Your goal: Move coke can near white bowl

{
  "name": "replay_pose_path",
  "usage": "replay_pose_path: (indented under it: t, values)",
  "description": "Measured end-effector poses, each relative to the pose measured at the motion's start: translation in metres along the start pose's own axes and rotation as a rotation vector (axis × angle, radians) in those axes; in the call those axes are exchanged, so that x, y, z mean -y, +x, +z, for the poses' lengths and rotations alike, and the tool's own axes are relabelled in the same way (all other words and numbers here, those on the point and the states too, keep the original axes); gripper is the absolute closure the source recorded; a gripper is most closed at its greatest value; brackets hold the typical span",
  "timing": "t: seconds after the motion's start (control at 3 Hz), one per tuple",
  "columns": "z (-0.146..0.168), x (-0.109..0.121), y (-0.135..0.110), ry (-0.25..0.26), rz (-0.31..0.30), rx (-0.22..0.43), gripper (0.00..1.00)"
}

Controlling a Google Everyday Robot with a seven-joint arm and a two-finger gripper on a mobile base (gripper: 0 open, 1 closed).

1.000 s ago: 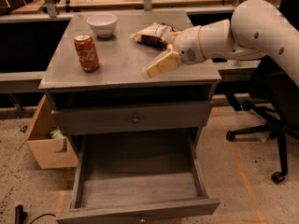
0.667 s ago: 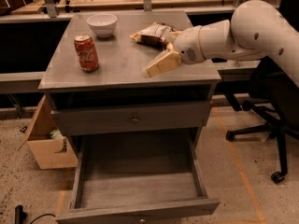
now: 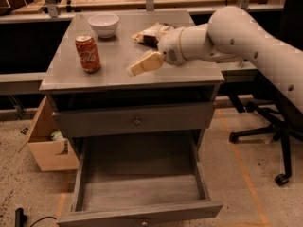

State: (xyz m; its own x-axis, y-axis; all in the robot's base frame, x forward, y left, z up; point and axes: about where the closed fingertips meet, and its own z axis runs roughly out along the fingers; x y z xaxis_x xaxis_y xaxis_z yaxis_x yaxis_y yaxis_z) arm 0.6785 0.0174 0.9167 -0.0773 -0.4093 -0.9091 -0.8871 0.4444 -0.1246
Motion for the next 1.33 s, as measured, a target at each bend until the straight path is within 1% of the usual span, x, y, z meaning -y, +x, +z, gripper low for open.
replay_pose_path:
  t: [0.33,0.67,1.0,1.33]
  values:
    - [0.042,0.009,-0.007,-0.023,0.0,0.043,0.0]
    - [0.092,0.013,-0.02,-0.087,-0.001,0.114,0.0]
    - [0.135,0.014,-0.026,-0.135,0.019,0.157,0.0]
    - [0.17,0.015,-0.028,-0.187,0.035,0.19,0.0]
